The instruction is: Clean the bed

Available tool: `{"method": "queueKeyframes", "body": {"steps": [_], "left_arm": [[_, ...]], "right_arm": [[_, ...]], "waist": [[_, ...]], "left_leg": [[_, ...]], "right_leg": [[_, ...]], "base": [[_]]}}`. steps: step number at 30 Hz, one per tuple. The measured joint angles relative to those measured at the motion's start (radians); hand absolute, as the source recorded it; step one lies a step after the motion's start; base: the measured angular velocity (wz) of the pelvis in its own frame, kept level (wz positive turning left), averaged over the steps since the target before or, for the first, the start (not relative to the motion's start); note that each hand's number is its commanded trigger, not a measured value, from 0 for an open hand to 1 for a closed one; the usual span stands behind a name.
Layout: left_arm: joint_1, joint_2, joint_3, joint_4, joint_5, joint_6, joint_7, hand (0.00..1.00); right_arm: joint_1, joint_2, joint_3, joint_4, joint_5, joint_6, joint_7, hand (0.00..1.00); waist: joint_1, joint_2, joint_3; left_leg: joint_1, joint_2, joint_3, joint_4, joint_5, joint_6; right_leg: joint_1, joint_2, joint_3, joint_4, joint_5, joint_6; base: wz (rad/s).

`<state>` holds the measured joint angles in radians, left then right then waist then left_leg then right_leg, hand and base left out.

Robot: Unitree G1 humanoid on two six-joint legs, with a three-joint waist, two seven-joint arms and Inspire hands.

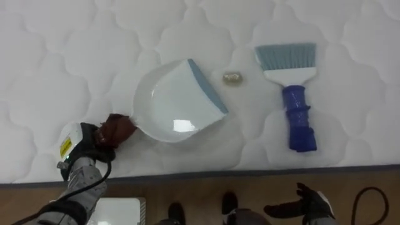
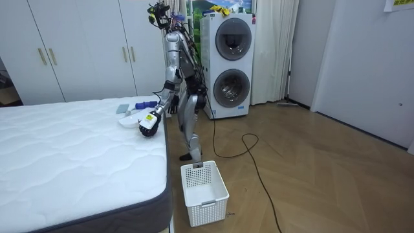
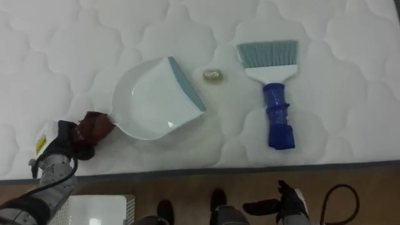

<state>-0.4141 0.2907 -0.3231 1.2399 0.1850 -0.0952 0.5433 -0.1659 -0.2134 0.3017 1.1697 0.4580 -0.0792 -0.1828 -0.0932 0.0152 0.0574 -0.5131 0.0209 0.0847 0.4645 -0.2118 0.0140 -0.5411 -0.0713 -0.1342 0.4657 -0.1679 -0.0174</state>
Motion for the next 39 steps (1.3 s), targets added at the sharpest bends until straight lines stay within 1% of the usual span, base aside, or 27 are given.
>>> {"method": "queueKeyframes", "body": {"steps": [2, 4, 7, 11, 14, 15, 18, 21, 24, 26, 28, 30, 35, 39], "left_arm": [[0.025, 0.000, 0.003, -0.003, 0.030, -0.006, 0.004, 1.00], [0.037, 0.000, 0.006, -0.004, 0.051, -0.015, 0.023, 1.00], [0.049, 0.000, 0.007, -0.010, 0.064, -0.019, 0.050, 1.00], [0.059, 0.004, 0.009, -0.010, 0.069, -0.022, 0.086, 1.00], [0.063, 0.008, 0.044, -0.012, 0.115, -0.021, 0.126, 1.00], [0.064, 0.008, 0.050, -0.013, 0.122, -0.021, 0.132, 1.00], [0.073, 0.008, 0.052, -0.013, 0.124, -0.021, 0.184, 1.00], [0.093, 0.008, 0.052, -0.011, 0.135, -0.020, 0.230, 1.00], [0.104, 0.007, 0.052, -0.007, 0.167, -0.010, 0.275, 1.00], [0.108, 0.007, 0.051, -0.006, 0.183, 0.006, 0.302, 1.00], [0.108, 0.007, 0.051, -0.006, 0.183, 0.015, 0.321, 1.00], [0.111, 0.007, 0.051, -0.006, 0.200, 0.026, 0.331, 1.00], [0.115, 0.003, 0.052, 0.000, 0.262, 0.045, 0.372, 1.00], [0.111, 0.002, 0.045, 0.000, 0.262, 0.054, 0.388, 1.00]], "right_arm": [[0.000, -0.001, -0.044, -0.002, 0.058, -0.014, -0.005, 0.00], [-0.001, -0.001, -0.074, -0.006, 0.102, -0.021, -0.015, 0.00], [-0.002, -0.001, -0.101, -0.009, 0.169, -0.031, -0.040, 0.00], [-0.016, -0.001, -0.176, -0.013, 0.187, -0.032, -0.075, 0.00], [-0.026, -0.002, -0.246, -0.030, 0.182, -0.032, -0.142, 0.00], [-0.025, -0.003, -0.253, -0.039, 0.183, -0.032, -0.154, 0.00], [-0.031, -0.009, -0.257, -0.068, 0.196, -0.034, -0.212, 0.00], [-0.030, -0.013, -0.258, -0.101, 0.190, -0.036, -0.266, 0.00], [-0.030, -0.022, -0.274, -0.124, 0.183, -0.036, -0.324, 0.00], [-0.030, -0.025, -0.288, -0.152, 0.182, -0.034, -0.372, 0.00], [-0.031, -0.027, -0.287, -0.171, 0.181, -0.032, -0.393, 0.00], [-0.032, -0.026, -0.287, -0.172, 0.168, -0.027, -0.413, 0.00], [-0.030, -0.026, -0.287, -0.197, 0.076, -0.019, -0.508, 0.00], [-0.055, -0.026, -0.274, -0.208, -0.032, -0.014, -0.566, 0.00]], "waist": [[-0.008, 0.012, -0.0073], [-0.007, 0.015, -0.0091], [-0.007, 0.016, -0.0100], [0.002, 0.016, -0.0103], [0.016, 0.015, -0.0107], [0.017, 0.015, -0.0108], [0.022, 0.015, -0.0122], [0.019, 0.015, -0.0158], [0.017, 0.014, -0.0163], [0.018, 0.011, -0.0186], [0.017, 0.010, -0.0192], [0.019, 0.008, -0.0216], [0.020, 0.002, -0.0254], [0.015, 0.000, -0.0252]], "left_leg": [[0.002, 0.000, 0.000, -0.002, 0.000, 0.001], [0.004, 0.001, 0.002, -0.003, 0.000, 0.001], [0.004, 0.001, 0.003, -0.003, 0.001, 0.001], [0.001, -0.001, 0.020, 0.000, 0.001, 0.001], [0.001, -0.001, 0.032, 0.003, 0.001, 0.001], [0.001, 0.000, 0.036, 0.004, 0.001, 0.002], [0.005, 0.001, 0.046, 0.007, 0.001, 0.002], [0.008, -0.001, 0.050, 0.007, 0.002, 0.003], [0.008, -0.003, 0.052, 0.008, 0.005, 0.007], [0.005, -0.009, 0.052, 0.013, 0.006, 0.008], [0.003, -0.012, 0.051, 0.015, 0.007, 0.009], [0.003, -0.012, 0.051, 0.018, 0.007, 0.009], [0.000, -0.012, 0.050, 0.022, 0.007, 0.010], [-0.001, -0.014, 0.049, 0.020, 0.007, 0.010]], "right_leg": [[0.000, 0.000, 0.001, 0.001, 0.000, 0.000], [0.000, 0.001, 0.002, 0.002, 0.000, 0.000], [-0.002, 0.001, 0.004, 0.006, -0.001, -0.002], [-0.020, 0.000, 0.025, 0.021, -0.003, 0.000], [-0.030, 0.001, 0.040, 0.033, -0.003, 0.000], [-0.031, 0.002, 0.043, 0.034, -0.003, 0.000], [-0.034, 0.002, 0.050, 0.038, -0.003, 0.000], [-0.037, 0.000, 0.052, 0.054, -0.004, -0.001], [-0.041, -0.004, 0.053, 0.063, -0.006, -0.001], [-0.051, -0.014, 0.052, 0.077, -0.014, -0.002], [-0.055, -0.016, 0.052, 0.084, -0.014, -0.002], [-0.055, -0.016, 0.053, 0.088, -0.015, -0.002], [-0.054, -0.016, 0.051, 0.087, -0.013, -0.001], [-0.057, -0.018, 0.049, 0.088, -0.014, -0.001]], "base": [[0.00], [0.00], [0.00], [-0.11], [-0.10], [-0.12], [-0.08], [-0.02], [0.00], [0.05], [0.02], [0.00], [0.00], [0.00]]}}
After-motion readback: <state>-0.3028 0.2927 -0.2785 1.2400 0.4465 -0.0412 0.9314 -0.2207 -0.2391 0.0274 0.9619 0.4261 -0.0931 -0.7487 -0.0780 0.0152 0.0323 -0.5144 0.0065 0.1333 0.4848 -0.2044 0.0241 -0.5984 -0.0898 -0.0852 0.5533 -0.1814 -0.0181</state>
